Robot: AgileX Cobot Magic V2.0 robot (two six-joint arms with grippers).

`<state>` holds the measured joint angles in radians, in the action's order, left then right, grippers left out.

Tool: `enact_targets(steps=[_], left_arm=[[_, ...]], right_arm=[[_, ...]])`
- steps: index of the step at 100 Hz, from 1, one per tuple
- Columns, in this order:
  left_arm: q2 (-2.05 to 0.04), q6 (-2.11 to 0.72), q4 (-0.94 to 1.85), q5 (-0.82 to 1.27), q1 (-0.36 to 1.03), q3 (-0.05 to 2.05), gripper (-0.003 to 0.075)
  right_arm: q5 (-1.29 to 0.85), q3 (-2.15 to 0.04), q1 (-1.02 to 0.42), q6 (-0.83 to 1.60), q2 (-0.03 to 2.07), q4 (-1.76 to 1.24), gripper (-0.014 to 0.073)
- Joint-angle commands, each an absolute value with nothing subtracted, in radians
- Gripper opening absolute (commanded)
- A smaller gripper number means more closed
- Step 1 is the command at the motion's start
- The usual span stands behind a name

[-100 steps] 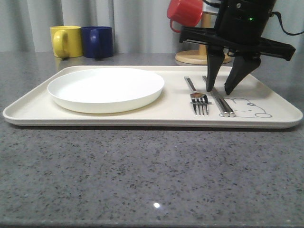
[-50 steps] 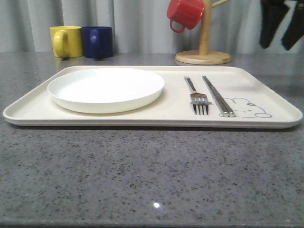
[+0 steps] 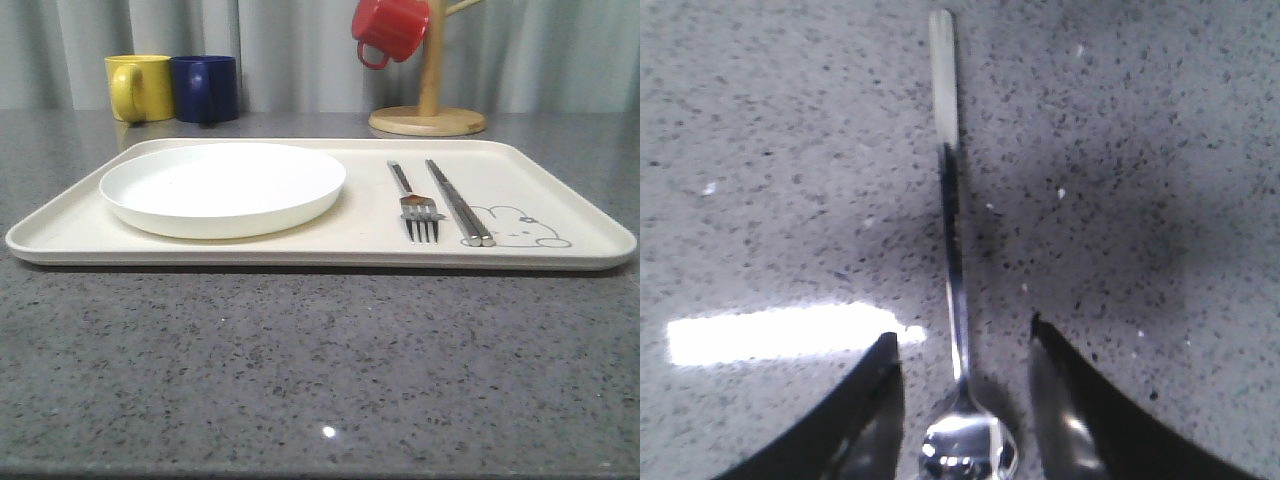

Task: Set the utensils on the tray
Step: 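Open the right gripper and raise it off the chopsticks, then grasp the spoon handle with the right gripper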

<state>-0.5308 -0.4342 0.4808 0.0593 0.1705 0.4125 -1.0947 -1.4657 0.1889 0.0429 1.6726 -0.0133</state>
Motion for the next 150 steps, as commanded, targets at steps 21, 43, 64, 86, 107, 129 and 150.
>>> enact_targets(steps=[21,43,64,86,107,129,150], left_arm=[[-0.536,-0.43,0.485,-0.01,0.178,0.441,-0.0018],[-0.536,-0.43,0.485,-0.01,0.178,0.441,-0.0018],[-0.536,-0.43,0.485,-0.01,0.178,0.441,-0.0018],[-0.536,-0.43,0.485,-0.01,0.178,0.441,-0.0018],[-0.536,-0.43,0.485,-0.01,0.178,0.441,-0.0018],[-0.536,-0.43,0.485,-0.01,0.178,0.441,-0.0018],[-0.536,-0.43,0.485,-0.01,0.178,0.441,-0.0018]], right_arm=[[-1.056,-1.498,0.198,0.1,1.724,-0.025,0.0321],[-1.059,-1.498,0.198,0.103,1.76,-0.031,0.0321],[-1.087,-1.498,0.198,0.113,1.787,-0.033,0.032],[-1.098,-1.498,0.198,0.114,1.806,-0.04,0.0297],[-1.105,-1.499,0.198,0.114,1.805,-0.047,-0.0044],[-1.11,-1.5,0.198,0.078,1.764,-0.088,-0.0067],[-1.163,-1.5,0.156,-0.025,1.648,-0.112,-0.0067]])
